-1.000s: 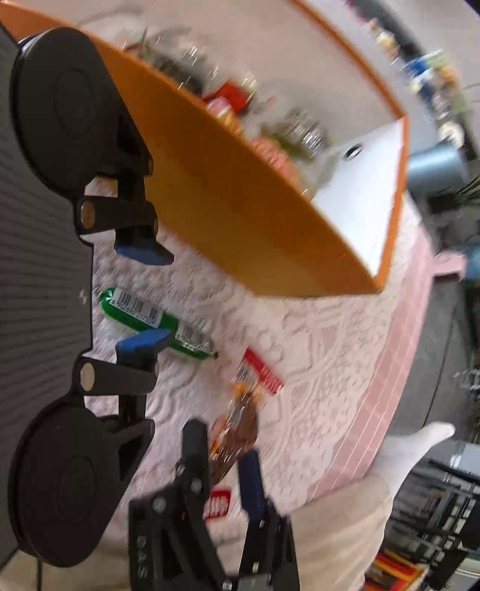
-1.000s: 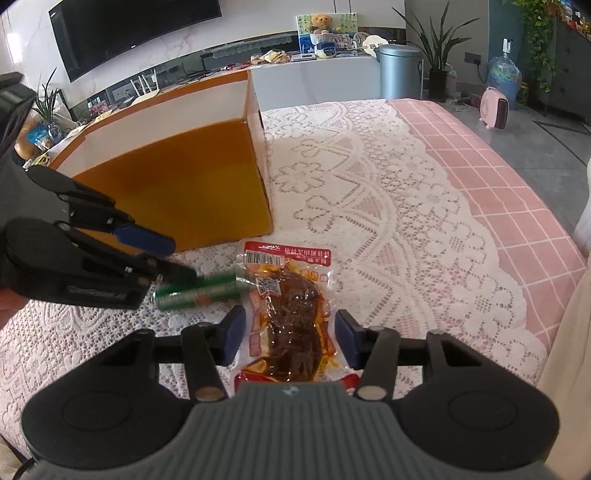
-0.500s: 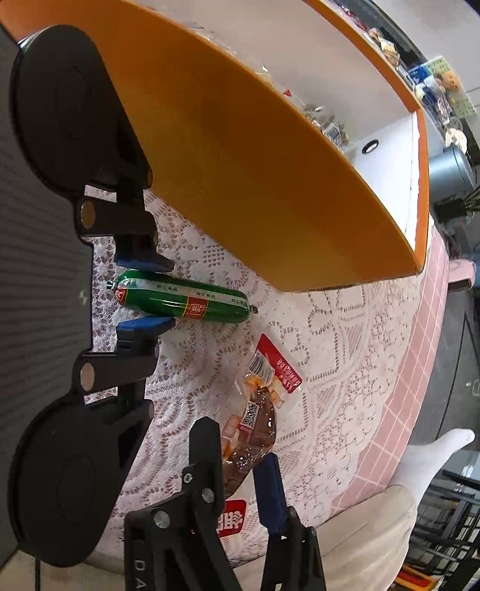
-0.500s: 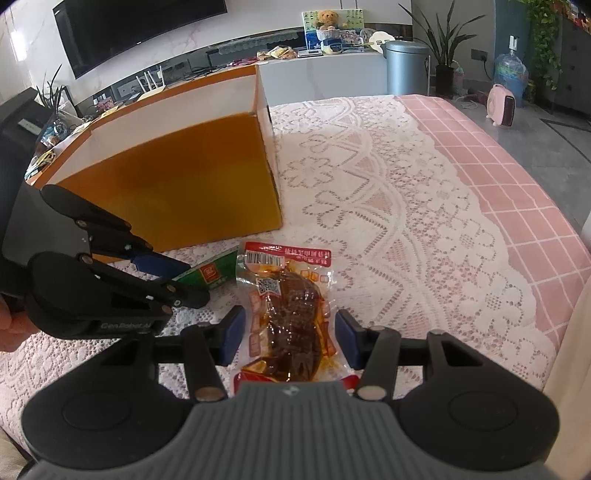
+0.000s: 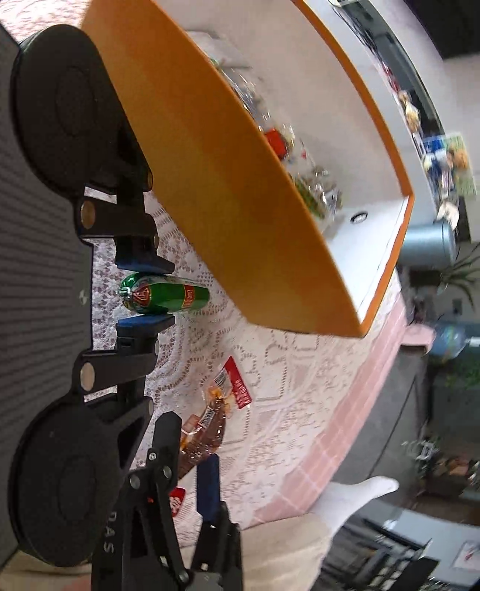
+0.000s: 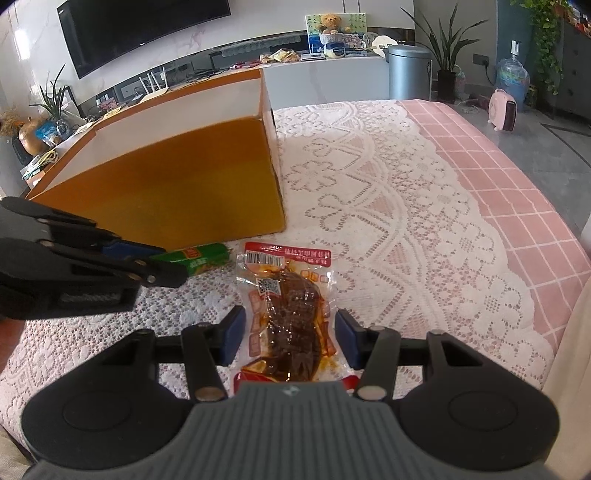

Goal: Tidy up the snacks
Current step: 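Carry both snacks over the orange box and lower them inside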

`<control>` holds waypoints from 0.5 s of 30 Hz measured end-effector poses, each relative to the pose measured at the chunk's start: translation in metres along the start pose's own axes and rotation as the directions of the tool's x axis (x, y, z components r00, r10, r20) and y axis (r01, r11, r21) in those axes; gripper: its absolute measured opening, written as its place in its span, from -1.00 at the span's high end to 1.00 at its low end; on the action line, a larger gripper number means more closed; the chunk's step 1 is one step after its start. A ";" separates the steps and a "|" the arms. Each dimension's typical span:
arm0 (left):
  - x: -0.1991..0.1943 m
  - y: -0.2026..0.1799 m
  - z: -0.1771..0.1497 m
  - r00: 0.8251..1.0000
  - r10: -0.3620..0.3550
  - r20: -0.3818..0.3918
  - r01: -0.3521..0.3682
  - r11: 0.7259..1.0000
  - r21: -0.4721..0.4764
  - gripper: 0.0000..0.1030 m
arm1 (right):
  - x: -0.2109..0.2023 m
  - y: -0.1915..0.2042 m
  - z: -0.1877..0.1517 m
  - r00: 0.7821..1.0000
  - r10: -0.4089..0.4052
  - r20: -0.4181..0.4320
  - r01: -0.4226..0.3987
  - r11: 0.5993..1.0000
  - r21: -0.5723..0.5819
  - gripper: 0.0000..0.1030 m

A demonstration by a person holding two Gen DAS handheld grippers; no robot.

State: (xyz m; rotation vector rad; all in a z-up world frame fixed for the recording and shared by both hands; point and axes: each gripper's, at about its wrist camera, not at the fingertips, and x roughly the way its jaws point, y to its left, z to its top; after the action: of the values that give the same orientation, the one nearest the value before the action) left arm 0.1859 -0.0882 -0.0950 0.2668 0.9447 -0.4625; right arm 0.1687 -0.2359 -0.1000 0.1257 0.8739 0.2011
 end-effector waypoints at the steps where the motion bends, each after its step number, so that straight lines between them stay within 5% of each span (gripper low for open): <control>1: -0.004 0.001 -0.002 1.000 0.005 0.009 -0.005 1.000 -0.013 0.52 | 0.000 0.001 -0.001 1.000 -0.001 0.002 0.001 1.000 -0.004 0.00; 15: -0.056 0.021 -0.031 0.996 0.057 0.067 -0.039 0.969 -0.244 0.52 | -0.023 0.014 -0.009 0.997 0.008 0.071 -0.005 0.999 -0.046 0.01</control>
State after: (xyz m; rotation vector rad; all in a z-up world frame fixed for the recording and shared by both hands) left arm 0.1465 -0.0421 -0.0654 0.0503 0.9110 -0.3065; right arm 0.1458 -0.2270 -0.0862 0.0929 0.7977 0.2213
